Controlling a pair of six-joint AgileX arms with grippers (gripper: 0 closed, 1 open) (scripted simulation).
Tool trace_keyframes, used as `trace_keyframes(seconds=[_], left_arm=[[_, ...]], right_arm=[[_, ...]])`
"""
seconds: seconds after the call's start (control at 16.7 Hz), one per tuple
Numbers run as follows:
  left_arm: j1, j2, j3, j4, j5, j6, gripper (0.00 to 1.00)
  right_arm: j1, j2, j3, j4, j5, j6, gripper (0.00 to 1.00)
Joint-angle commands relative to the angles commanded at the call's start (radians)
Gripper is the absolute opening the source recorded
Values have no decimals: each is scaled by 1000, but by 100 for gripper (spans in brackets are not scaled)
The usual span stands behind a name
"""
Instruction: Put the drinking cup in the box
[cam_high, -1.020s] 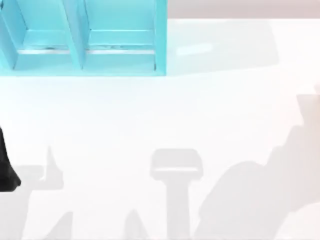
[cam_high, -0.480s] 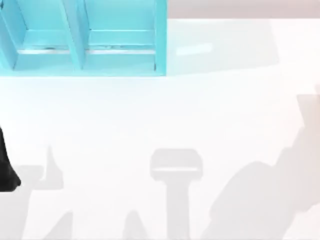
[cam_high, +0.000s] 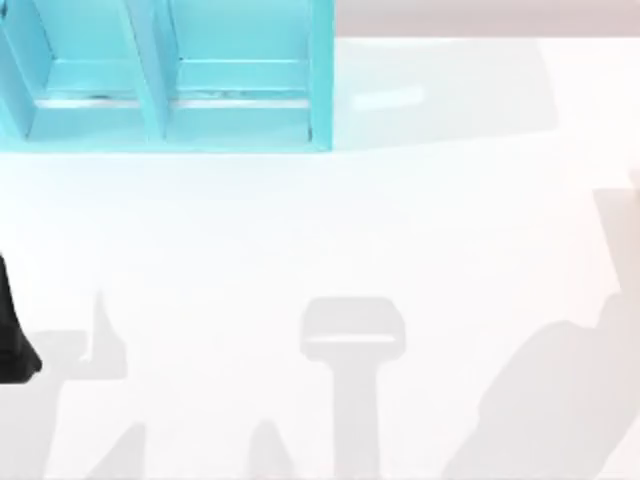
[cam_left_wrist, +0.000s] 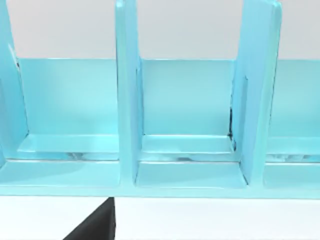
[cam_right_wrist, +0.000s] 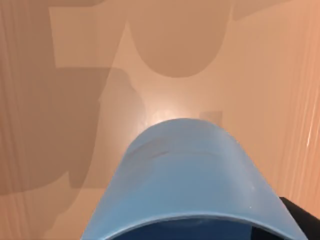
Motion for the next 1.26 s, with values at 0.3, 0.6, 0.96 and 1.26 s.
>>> trace_keyframes(seconds=[0.3,0.6,0.96,1.26], left_arm=[[0,0,0,0,0,0,100],[0,0,0,0,0,0,100],[0,0,0,0,0,0,100],[0,0,0,0,0,0,100]], right_arm=[[0,0,0,0,0,0,23],[0,0,0,0,0,0,60],[0,0,0,0,0,0,100],[0,0,0,0,0,0,100]])
